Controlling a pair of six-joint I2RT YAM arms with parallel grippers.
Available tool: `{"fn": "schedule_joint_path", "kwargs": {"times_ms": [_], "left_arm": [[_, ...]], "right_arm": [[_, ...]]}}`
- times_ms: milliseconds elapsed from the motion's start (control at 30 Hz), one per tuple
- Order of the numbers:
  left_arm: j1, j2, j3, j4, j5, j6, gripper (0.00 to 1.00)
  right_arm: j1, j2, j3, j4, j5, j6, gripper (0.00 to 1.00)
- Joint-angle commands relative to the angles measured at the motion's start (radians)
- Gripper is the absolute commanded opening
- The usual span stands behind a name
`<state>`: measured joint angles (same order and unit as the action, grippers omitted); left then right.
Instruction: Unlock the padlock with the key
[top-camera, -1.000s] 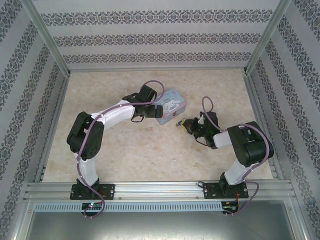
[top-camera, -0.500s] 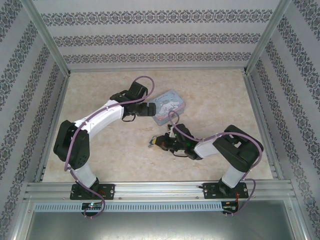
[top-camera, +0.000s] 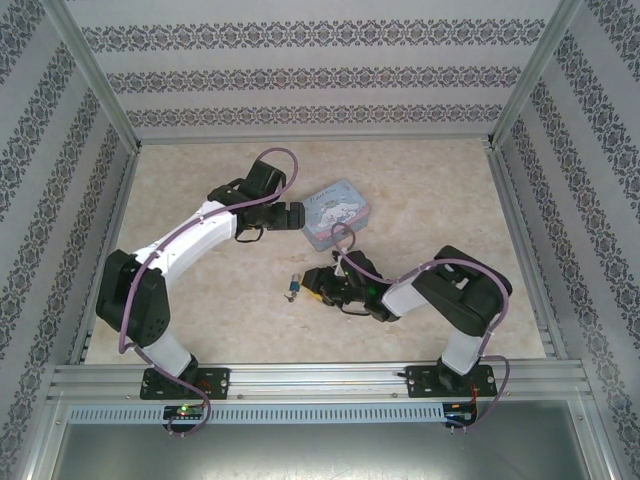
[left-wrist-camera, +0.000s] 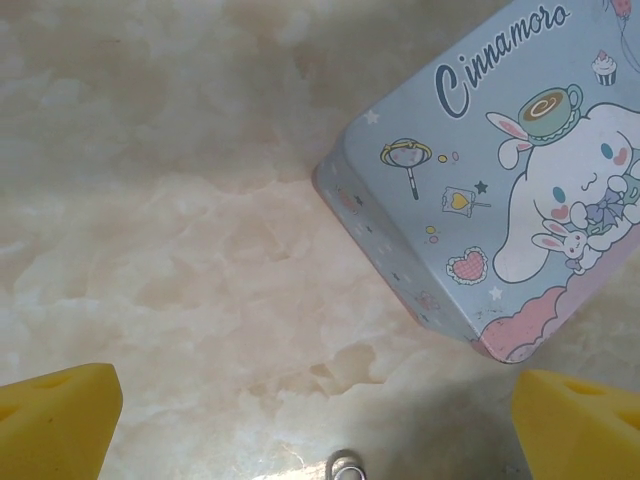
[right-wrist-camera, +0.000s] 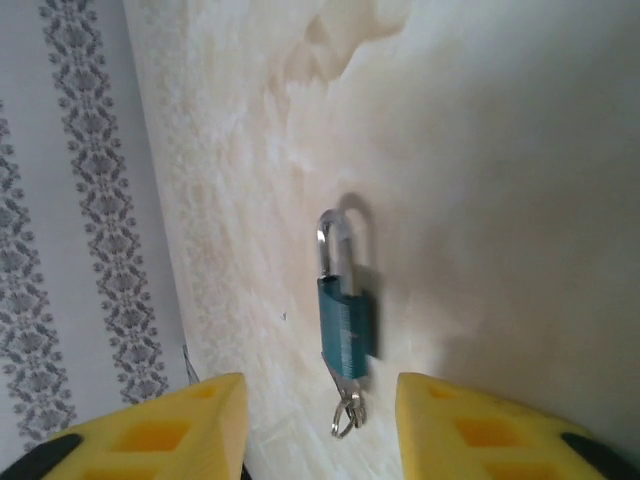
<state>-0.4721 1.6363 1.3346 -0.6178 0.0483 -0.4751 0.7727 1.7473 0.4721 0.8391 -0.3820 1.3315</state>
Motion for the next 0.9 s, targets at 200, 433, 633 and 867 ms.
{"fn": "schedule_joint_path", "kwargs": {"times_ms": [200, 433, 633, 867], "left_arm": [[0.032, -0.156, -0.02, -0.053, -0.049, 0.015, 1.0], [0.056, -0.34, -0.151, 0.062, -0.293, 0.075, 1.0], [0.079, -0.519, -0.406, 0.396, -0.491, 0.25, 1.0], [0.199, -0.558, -0.659, 0.733, -0.604, 0.408, 1.0]], "right_arm": [[-0.15, -0.455, -0.1, -0.384, 0.025, -0.153, 0.77], [-0.297, -0.902, 0.143, -1.161, 0.376, -0.502, 0.98], [-0.492, -1.026, 0.177, -1.2, 0.539, -0.622, 0.98], [-0.557, -0.868, 0.189, -1.076, 0.715, -0.861, 0.98]]}}
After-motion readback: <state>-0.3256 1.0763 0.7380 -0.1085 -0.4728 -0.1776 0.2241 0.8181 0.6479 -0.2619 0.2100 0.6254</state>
